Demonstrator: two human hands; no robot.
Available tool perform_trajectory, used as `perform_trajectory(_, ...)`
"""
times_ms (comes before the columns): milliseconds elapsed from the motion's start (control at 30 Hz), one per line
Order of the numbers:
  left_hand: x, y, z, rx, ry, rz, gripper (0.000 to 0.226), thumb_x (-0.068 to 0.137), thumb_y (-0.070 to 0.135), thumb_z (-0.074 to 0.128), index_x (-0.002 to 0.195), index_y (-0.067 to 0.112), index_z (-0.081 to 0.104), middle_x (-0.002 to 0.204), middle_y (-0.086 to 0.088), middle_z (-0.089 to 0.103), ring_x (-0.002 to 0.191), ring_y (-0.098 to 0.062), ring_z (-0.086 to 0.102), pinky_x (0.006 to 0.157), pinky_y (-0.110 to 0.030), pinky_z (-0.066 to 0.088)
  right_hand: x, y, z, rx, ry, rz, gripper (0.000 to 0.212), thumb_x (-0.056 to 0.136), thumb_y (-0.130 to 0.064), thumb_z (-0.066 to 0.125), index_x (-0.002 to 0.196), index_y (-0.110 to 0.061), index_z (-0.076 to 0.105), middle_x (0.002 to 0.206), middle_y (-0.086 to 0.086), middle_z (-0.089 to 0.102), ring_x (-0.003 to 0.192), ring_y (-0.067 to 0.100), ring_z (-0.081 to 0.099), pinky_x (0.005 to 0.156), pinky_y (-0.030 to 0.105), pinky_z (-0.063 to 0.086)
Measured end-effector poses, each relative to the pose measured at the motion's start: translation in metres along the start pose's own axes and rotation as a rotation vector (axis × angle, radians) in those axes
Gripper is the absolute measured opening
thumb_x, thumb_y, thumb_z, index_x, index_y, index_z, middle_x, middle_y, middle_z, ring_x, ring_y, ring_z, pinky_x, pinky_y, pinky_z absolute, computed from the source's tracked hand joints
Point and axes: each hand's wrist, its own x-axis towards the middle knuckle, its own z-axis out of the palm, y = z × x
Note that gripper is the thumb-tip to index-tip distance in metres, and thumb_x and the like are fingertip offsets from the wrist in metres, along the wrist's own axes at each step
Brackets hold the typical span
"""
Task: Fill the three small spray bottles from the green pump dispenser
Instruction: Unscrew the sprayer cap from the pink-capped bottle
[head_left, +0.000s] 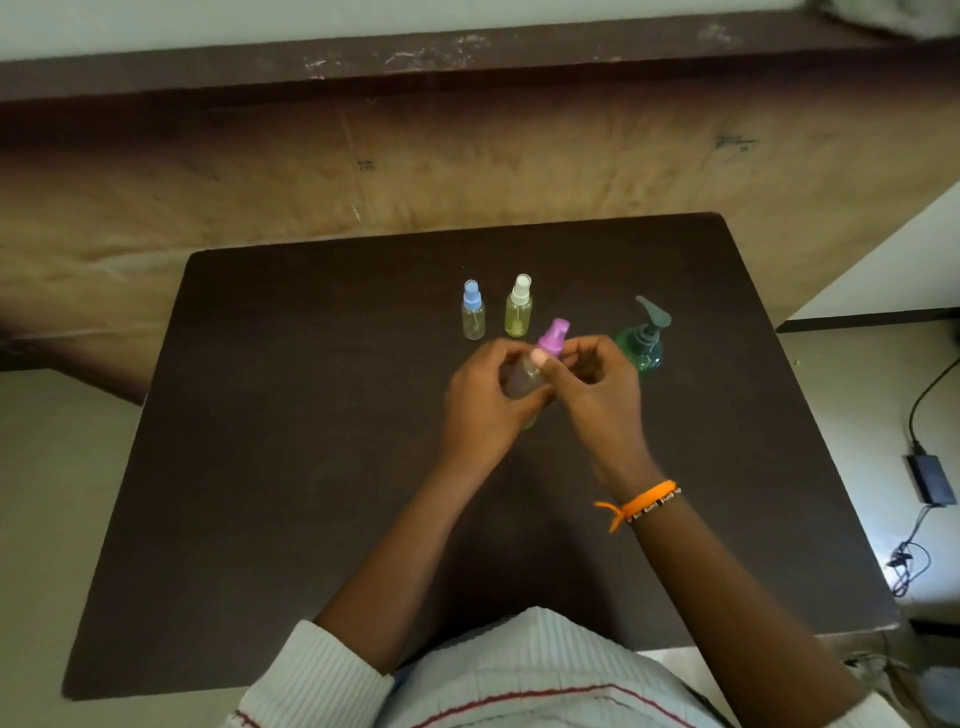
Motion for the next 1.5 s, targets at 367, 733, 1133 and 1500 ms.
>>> perform_trajectory(367,-0.020,0.023,-0.038,-0.024,-0.097,0.037,0.037,0.071,0.034,0.079,0.102,0.017,0.068,0.079,0.008,0.069,0.068,-0.002,0.063,0.063,-0.022,0.050,-0.020,-0.039,-0.008,-0.101,-0.216,-0.131,0.006,0.085,-0.007,0.070,0.092,-0.007,0.069,0.092,0.024,0.069,0.081,0.018,0.064,0.071,0.027,0.052)
perform_trajectory(733,-0.044,0.028,-0.052,-0.154,-0.137,0.111,0.040,0.072,0.026,0.079,0.109,0.017,0.067,0.084,0.008,0.069,0.075,0.000,0.063,0.067,-0.017,0.050,-0.044,-0.064,-0.003,-0.183,-0.360,-0.150,0.036,0.081,0.000,0.072,0.109,-0.011,0.051,0.089,0.002,0.057,0.077,0.007,0.058,0.065,0.016,0.052)
perform_trajectory(1133,-0.049,0.035,-0.042,-0.230,-0.146,0.100,0.041,0.078,0.022,0.074,0.117,0.017,0.063,0.095,0.004,0.070,0.088,-0.006,0.067,0.079,-0.023,0.055,-0.043,-0.072,-0.026,-0.123,-0.426,-0.188,0.049,0.080,0.011,0.067,0.122,-0.008,0.051,0.104,0.007,0.061,0.092,0.012,0.063,0.080,0.018,0.053)
perform_trajectory(1500,-0.047,0.042,-0.013,-0.248,-0.223,0.059,0.037,0.083,0.021,0.069,0.118,0.014,0.058,0.106,0.001,0.067,0.095,-0.006,0.065,0.082,-0.020,0.053,-0.029,-0.064,-0.054,-0.059,-0.446,-0.129,0.034,0.083,0.010,0.065,0.110,-0.010,0.056,0.097,0.004,0.063,0.088,0.005,0.064,0.082,0.017,0.053)
